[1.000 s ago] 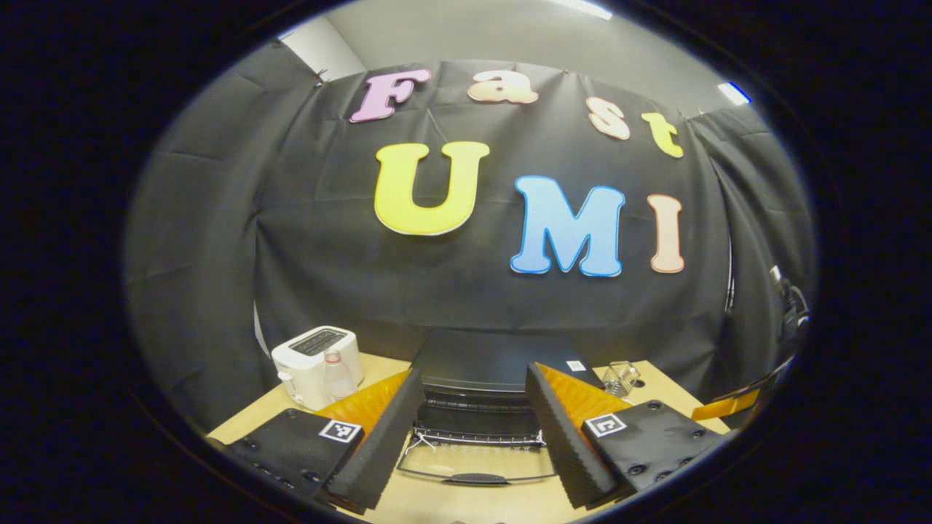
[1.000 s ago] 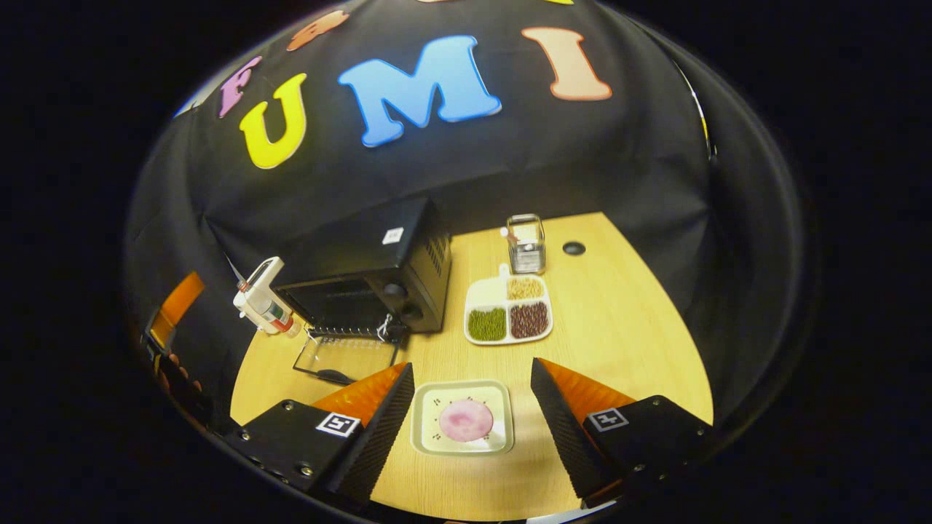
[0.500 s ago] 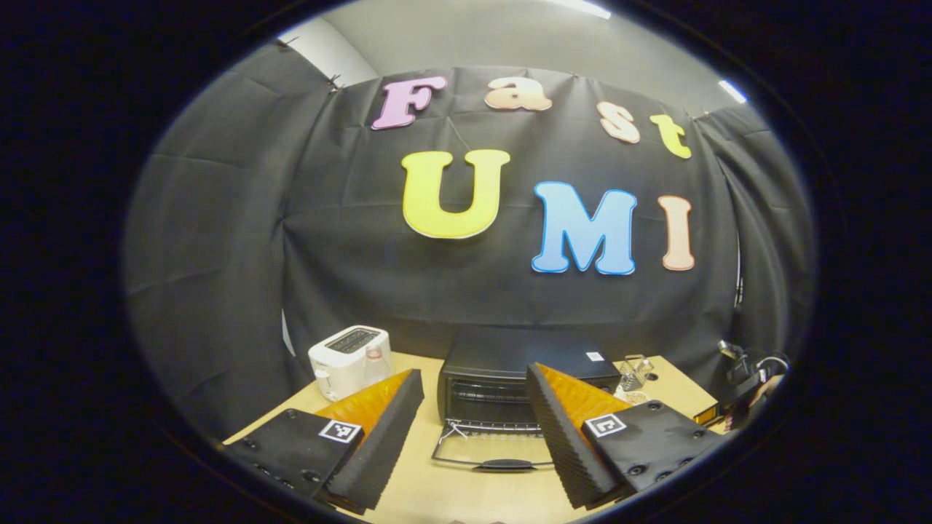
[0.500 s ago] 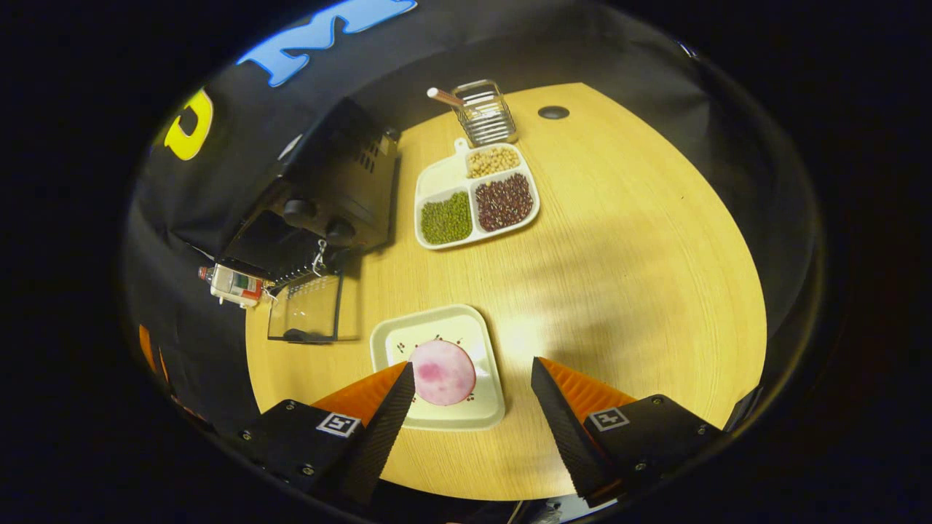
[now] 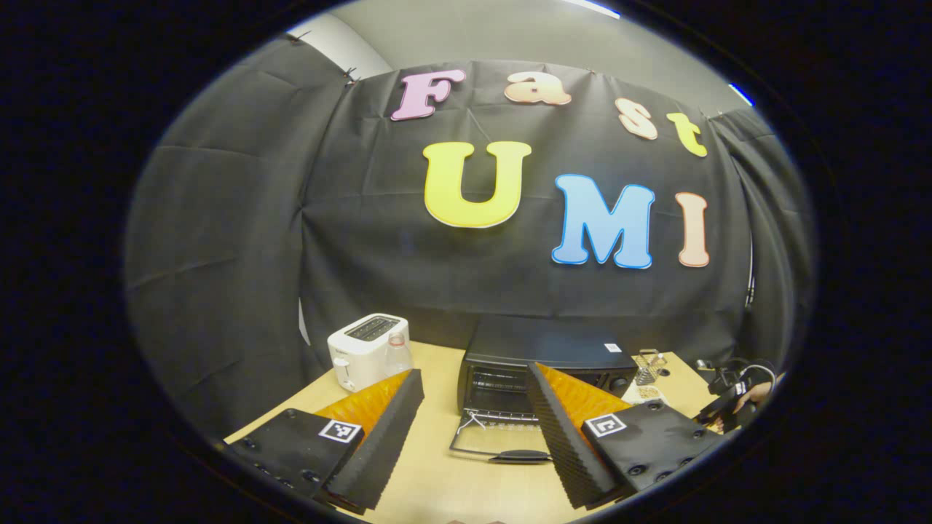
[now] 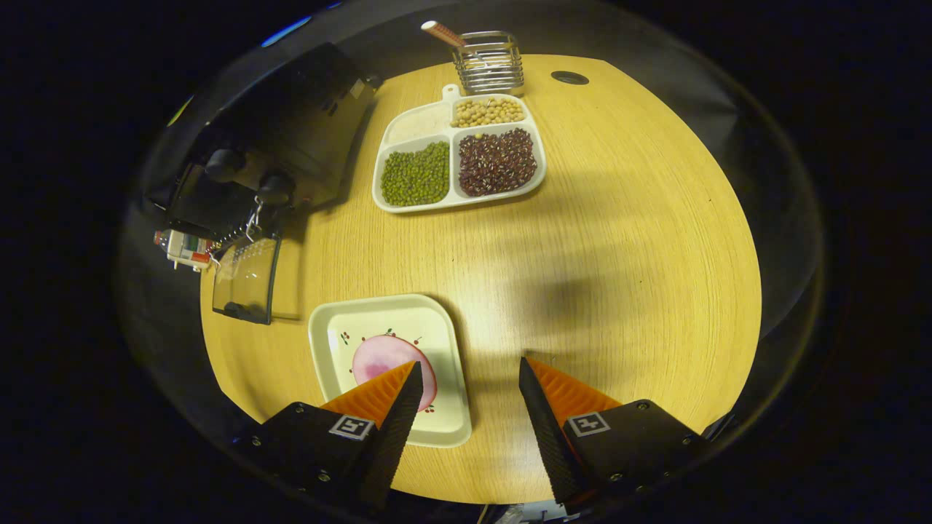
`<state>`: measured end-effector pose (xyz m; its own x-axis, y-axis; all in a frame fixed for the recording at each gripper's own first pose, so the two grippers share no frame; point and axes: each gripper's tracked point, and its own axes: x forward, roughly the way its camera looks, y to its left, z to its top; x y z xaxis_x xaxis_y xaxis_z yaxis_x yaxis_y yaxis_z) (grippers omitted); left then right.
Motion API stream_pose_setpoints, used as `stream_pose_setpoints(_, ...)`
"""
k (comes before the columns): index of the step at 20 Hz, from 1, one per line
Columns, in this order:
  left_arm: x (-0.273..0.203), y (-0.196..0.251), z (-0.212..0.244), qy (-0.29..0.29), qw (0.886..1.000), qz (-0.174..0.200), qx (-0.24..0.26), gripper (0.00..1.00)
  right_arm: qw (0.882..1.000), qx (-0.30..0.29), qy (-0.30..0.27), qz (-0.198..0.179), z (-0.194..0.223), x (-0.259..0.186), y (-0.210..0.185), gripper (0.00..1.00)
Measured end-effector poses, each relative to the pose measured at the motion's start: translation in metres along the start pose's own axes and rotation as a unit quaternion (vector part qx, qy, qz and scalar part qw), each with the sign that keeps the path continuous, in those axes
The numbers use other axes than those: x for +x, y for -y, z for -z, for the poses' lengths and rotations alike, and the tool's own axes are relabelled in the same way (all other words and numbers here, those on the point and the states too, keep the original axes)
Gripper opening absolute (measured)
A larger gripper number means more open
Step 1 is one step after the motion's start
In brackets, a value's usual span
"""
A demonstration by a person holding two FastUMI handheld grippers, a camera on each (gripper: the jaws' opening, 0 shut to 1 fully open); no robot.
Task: Open the electric oven with the left hand, put the food in, and close the electric oven.
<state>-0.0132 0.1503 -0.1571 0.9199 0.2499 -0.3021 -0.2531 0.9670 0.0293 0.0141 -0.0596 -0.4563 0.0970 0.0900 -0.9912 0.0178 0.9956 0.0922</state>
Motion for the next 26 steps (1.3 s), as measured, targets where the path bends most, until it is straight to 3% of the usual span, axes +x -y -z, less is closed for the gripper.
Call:
stream_pose_setpoints(3,0.000,-0.003,0.001,-0.003,1.000,-0.002,-0.003,0.99,0.998,-0.032,-0.008,0.044,0.001,0.008,0.008,0.83)
stream_pose_setpoints(8,0.002,-0.006,0.006,-0.012,1.000,-0.003,-0.008,0.96,0.996,-0.059,-0.020,0.069,0.005,0.015,0.003,0.83)
stream_pose_setpoints(9,0.003,-0.006,0.007,-0.013,1.000,-0.002,-0.011,1.00,0.996,-0.064,-0.022,0.065,0.005,0.014,-0.001,0.83)
stream_pose_setpoints(11,0.003,-0.005,0.010,-0.015,1.000,-0.001,-0.016,0.96,0.995,-0.068,-0.024,0.065,0.007,0.016,-0.003,0.66)
stream_pose_setpoints(12,0.004,-0.005,0.010,-0.016,1.000,-0.001,-0.018,0.96,0.996,-0.068,-0.024,0.050,0.005,0.011,-0.011,0.66)
stream_pose_setpoints(15,0.004,-0.002,0.011,-0.015,1.000,0.003,-0.023,0.96,0.996,-0.070,-0.021,0.051,0.005,0.014,-0.014,0.23)
stream_pose_setpoints(16,0.004,-0.002,0.010,-0.014,1.000,0.004,-0.022,1.00,0.998,-0.043,-0.012,0.038,0.002,0.015,-0.013,0.23)
stream_pose_setpoints(17,0.004,-0.002,0.011,-0.014,1.000,0.005,-0.022,1.00,0.999,-0.029,-0.012,0.030,0.005,0.026,-0.013,0.02)
stream_pose_setpoints(22,0.000,-0.004,0.000,-0.006,1.000,0.003,-0.015,1.00,1.000,0.016,0.010,-0.014,0.009,0.011,-0.012,0.00)
stream_pose_setpoints(25,-0.002,-0.004,-0.008,-0.002,1.000,0.001,-0.010,0.96,0.995,0.081,0.011,-0.065,0.012,0.007,-0.012,0.00)
stream_pose_setpoints(26,-0.001,-0.003,-0.010,-0.002,1.000,0.001,-0.009,1.00,0.991,0.102,0.008,-0.083,0.014,0.005,-0.011,0.01)
